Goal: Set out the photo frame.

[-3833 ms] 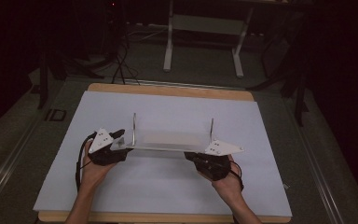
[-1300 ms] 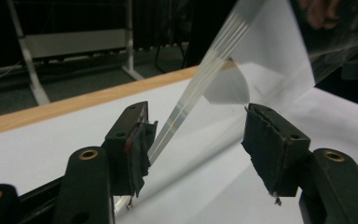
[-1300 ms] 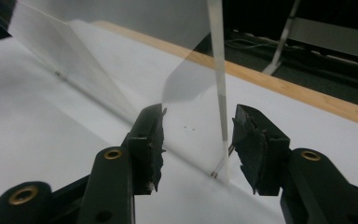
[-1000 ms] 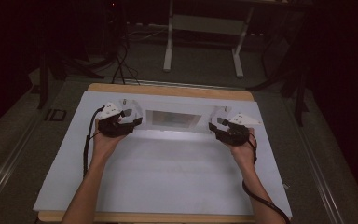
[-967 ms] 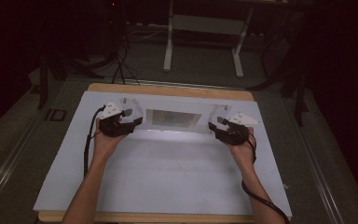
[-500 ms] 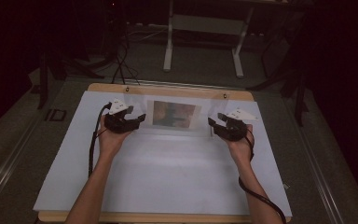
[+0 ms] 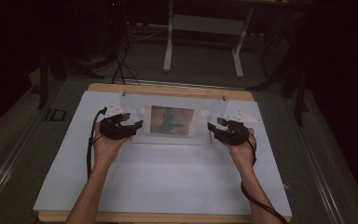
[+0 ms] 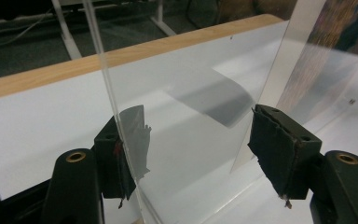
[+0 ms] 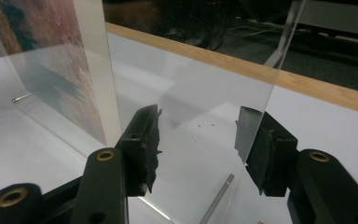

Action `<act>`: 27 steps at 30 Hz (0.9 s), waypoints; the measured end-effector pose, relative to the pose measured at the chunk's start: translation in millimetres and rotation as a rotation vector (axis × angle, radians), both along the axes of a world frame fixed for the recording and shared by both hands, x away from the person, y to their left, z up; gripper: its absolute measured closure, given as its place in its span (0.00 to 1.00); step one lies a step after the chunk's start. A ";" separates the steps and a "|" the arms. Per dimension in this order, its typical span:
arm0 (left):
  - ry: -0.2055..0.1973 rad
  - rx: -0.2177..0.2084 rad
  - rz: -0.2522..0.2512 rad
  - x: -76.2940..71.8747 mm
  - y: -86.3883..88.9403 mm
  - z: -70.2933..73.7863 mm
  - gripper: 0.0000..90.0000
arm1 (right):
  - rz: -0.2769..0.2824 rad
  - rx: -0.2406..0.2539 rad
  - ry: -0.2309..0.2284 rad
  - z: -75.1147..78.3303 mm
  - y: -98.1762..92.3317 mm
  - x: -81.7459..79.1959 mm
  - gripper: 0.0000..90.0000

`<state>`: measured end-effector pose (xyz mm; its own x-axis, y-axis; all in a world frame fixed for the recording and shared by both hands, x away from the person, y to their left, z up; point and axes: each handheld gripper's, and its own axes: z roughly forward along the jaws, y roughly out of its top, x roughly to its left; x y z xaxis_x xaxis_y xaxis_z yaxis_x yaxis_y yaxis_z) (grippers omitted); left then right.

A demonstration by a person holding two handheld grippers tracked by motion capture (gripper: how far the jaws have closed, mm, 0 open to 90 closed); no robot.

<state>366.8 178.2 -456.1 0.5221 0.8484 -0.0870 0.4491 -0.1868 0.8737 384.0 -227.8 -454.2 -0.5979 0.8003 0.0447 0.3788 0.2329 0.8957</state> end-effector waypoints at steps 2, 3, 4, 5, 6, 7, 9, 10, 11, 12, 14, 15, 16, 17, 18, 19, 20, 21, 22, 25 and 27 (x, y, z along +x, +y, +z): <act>0.014 -0.002 -0.001 -2.9 0.3 0.8 0.39 | 0.005 0.005 0.015 0.4 -0.3 -2.1 0.54; 0.020 -0.004 0.001 -4.2 -0.2 0.4 0.39 | 0.006 0.010 0.021 0.3 -0.6 -3.4 0.54; 0.024 -0.004 -0.002 -5.1 -0.5 -0.4 0.39 | 0.006 0.011 0.026 0.1 -1.1 -4.4 0.54; 0.029 -0.007 -0.001 -5.4 -1.0 -2.3 0.39 | 0.007 0.011 0.029 -0.4 -1.7 -5.1 0.54; 0.035 -0.009 -0.003 -5.0 -1.3 -4.9 0.39 | 0.006 0.010 0.033 -1.6 -2.2 -5.5 0.54; 0.017 -0.009 -0.003 -5.8 -1.5 -6.3 0.39 | 0.006 0.005 0.041 -3.2 -2.5 -5.3 0.54; 0.018 -0.013 0.000 -6.2 -1.6 -6.8 0.39 | 0.005 0.017 0.035 -5.9 -3.7 -5.7 0.54; 0.016 -0.016 -0.002 -6.2 -1.2 -7.4 0.39 | 0.000 0.019 0.035 -6.1 -3.1 -6.3 0.53; 0.016 -0.018 -0.001 -6.4 -1.0 -7.6 0.39 | -0.002 0.022 0.035 -6.3 -3.1 -6.6 0.53; 0.017 -0.020 -0.002 -6.4 -0.9 -7.7 0.39 | -0.003 0.023 0.034 -6.4 -3.0 -6.8 0.53; 0.018 -0.020 -0.004 -5.9 -0.5 -7.8 0.39 | -0.003 0.024 0.035 -6.5 -3.1 -7.0 0.53; 0.020 -0.023 -0.004 -5.5 -0.1 -7.9 0.39 | -0.006 0.024 0.034 -6.5 -2.6 -7.4 0.53; 0.021 -0.026 -0.007 -5.1 0.5 -7.9 0.39 | -0.008 0.024 0.035 -6.5 -2.1 -8.1 0.53; 0.023 -0.028 -0.009 -4.9 0.8 -7.9 0.39 | -0.008 0.024 0.034 -6.6 -1.9 -8.5 0.53; 0.025 -0.028 -0.010 -4.8 0.9 -7.8 0.39 | -0.007 0.024 0.034 -6.7 -2.1 -8.4 0.53; 0.029 -0.029 -0.010 -4.3 1.1 -7.7 0.39 | -0.002 0.026 0.034 -6.8 -2.6 -7.7 0.53; 0.032 -0.035 -0.006 -3.9 1.1 -7.8 0.39 | 0.002 0.030 0.036 -7.0 -3.0 -6.6 0.53; 0.033 -0.038 -0.002 -3.7 0.8 -7.9 0.39 | 0.005 0.032 0.038 -7.3 -3.5 -5.7 0.53; 0.030 -0.039 0.000 -4.0 0.2 -8.0 0.39 | 0.005 0.033 0.037 -7.6 -3.8 -5.2 0.53; 0.031 -0.049 0.001 -5.0 0.8 -9.1 0.37 | 0.008 0.033 0.023 -8.8 -4.2 -6.3 0.52; 0.031 -0.051 0.004 -6.4 1.3 -9.4 0.37 | 0.006 0.035 0.018 -9.6 -4.6 -6.9 0.50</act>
<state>360.5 179.5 -465.6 0.5153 0.8443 -0.1467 0.4769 -0.1403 0.8677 377.1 -232.3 -463.9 -0.6017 0.7943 0.0836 0.3937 0.2039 0.8964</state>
